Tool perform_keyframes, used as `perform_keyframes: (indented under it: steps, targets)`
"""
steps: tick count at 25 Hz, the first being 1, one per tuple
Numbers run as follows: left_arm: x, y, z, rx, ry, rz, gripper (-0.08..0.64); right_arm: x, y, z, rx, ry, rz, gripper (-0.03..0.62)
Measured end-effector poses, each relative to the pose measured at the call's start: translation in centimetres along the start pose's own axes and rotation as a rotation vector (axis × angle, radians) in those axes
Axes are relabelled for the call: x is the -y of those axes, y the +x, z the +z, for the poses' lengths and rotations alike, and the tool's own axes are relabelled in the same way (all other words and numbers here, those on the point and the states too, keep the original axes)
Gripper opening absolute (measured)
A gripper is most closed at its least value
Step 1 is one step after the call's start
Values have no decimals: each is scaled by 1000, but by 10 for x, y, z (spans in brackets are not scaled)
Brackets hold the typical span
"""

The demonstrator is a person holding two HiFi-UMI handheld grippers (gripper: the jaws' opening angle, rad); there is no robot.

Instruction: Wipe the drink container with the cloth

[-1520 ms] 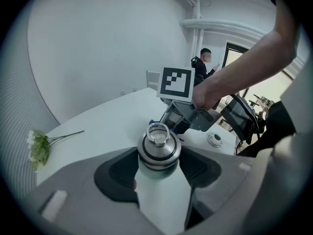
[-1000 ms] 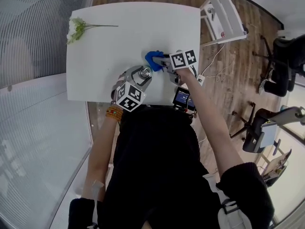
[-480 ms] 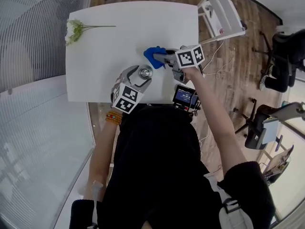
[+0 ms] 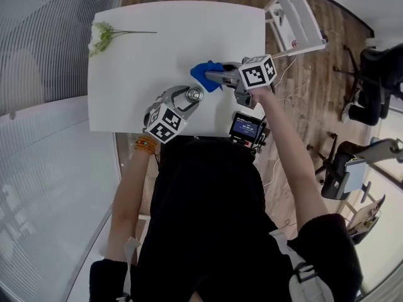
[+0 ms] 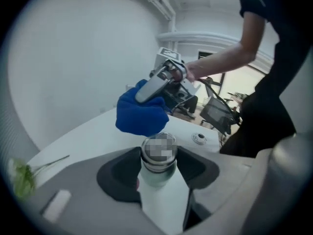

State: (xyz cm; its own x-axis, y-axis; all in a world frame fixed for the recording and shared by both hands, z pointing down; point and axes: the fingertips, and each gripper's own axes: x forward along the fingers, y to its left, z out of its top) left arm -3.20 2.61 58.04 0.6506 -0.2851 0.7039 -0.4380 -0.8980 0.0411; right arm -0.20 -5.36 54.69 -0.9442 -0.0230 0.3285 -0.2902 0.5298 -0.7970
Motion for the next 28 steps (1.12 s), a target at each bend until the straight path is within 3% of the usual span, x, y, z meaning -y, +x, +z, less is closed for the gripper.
perform_keyframes:
  steps: [3,5,7,11,14,19,28]
  targets:
    - [4,-1,1,-6,168,-138,243,-6,2,-5,-41,-13,32,121]
    - [3,0,1,-35,193,-147,244,-8,4,-7,-50,-15,42,121]
    - [0,-1,0,-59,141,-95,275,-10,4,-6,-45,-7,60,121]
    - [1,-3,-3,-40,-82,49,281,-14,4,-6,-46,11,102,121]
    - [1,-3,-5,-16,-185,162,281,-18,11,-15,-87,4,117,121]
    - [-1,1,0,1,-173,233,249,-18,31,-29,-150,-4,117,121]
    - [-3,4,-2,-8,-169,208,247,-2,38,-31,-171,-11,67,121]
